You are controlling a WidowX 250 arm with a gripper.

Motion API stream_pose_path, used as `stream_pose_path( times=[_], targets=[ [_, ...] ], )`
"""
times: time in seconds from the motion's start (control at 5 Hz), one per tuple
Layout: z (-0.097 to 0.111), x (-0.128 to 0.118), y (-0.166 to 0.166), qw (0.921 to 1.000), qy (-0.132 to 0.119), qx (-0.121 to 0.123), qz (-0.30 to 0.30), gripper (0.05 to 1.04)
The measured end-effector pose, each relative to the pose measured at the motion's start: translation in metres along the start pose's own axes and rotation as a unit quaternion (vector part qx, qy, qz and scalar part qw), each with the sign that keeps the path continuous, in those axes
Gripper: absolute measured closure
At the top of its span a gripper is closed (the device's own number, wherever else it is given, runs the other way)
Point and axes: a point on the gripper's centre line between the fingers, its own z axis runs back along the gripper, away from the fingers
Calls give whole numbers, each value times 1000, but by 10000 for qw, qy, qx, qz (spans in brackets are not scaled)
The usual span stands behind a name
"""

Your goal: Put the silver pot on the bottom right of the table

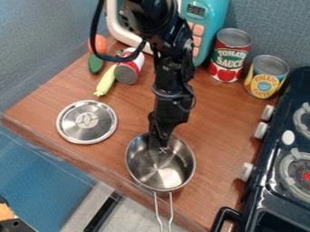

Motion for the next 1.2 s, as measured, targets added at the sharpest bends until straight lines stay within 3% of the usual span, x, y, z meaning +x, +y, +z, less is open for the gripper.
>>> stream_pose_path(
  times=[0.2,0.4,0.6,0.8,1.2],
  targets=[
    [-2,4,-2,9999,95,-36,-117,805],
    [-2,5,0,9999,93,-8,-104,525],
    [0,4,-3,9996,205,170,-123,229],
    [3,1,-5,9990,356,172,-218,78],
    [53,2,1,9974,-240,546,-408,83]
  ],
)
